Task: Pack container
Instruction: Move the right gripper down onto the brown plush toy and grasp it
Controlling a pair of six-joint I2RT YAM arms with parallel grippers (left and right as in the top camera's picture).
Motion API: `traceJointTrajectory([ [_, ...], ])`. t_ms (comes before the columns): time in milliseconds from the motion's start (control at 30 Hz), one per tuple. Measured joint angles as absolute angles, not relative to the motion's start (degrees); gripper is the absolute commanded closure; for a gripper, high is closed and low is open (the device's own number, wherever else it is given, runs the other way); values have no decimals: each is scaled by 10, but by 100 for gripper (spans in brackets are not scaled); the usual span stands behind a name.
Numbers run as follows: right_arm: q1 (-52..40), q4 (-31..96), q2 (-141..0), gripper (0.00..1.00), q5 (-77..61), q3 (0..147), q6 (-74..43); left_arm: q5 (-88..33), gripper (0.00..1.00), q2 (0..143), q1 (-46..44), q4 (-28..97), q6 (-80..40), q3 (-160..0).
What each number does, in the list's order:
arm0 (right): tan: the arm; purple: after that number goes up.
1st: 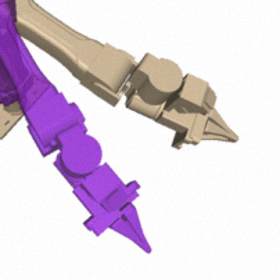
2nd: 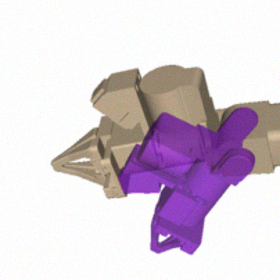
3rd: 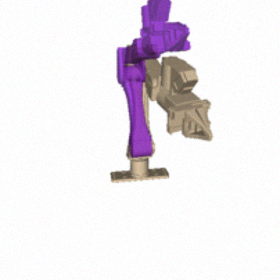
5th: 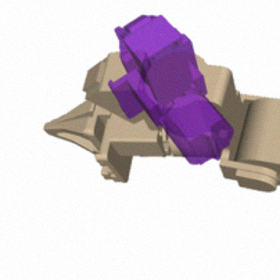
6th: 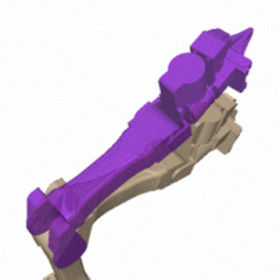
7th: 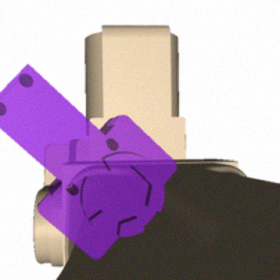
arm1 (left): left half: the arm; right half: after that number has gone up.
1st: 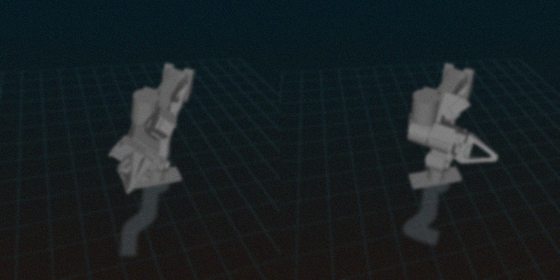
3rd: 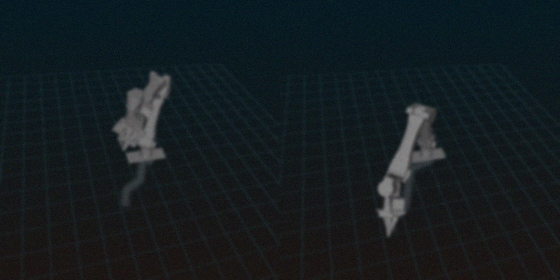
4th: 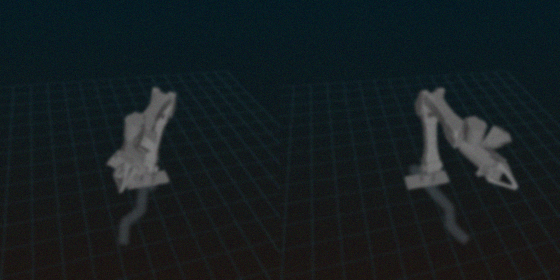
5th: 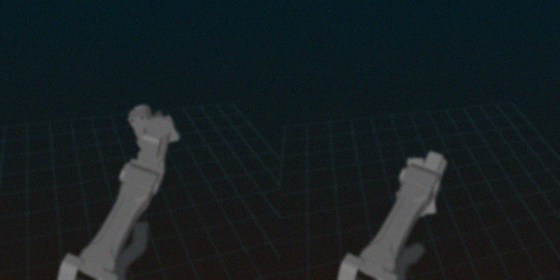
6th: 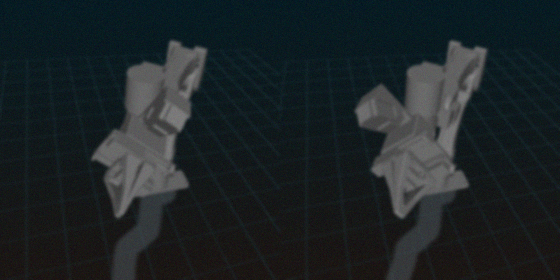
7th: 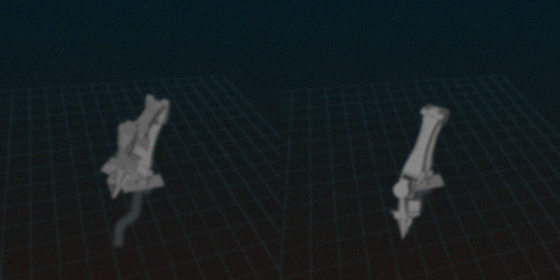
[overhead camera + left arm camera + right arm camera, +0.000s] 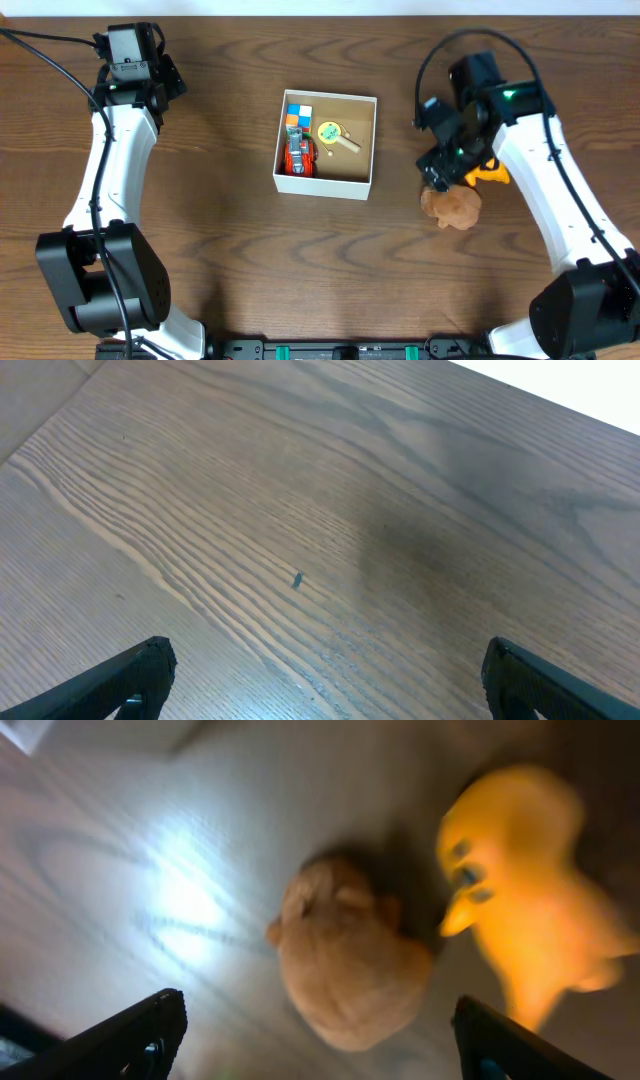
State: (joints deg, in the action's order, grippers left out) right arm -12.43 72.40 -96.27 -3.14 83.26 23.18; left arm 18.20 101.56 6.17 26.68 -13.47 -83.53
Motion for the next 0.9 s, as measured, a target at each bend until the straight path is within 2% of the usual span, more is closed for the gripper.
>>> traceJointTrajectory([
  [300, -124, 697, -965, 12, -29, 726, 232, 182, 2, 1016, 62, 267, -135, -835],
  [767, -76, 619, -965, 9, -29, 690, 262, 182, 2, 1016, 62, 267, -135, -835],
  [900, -57, 607, -965, 14, -29, 688, 285, 182, 2, 1016, 62, 267, -135, -835],
])
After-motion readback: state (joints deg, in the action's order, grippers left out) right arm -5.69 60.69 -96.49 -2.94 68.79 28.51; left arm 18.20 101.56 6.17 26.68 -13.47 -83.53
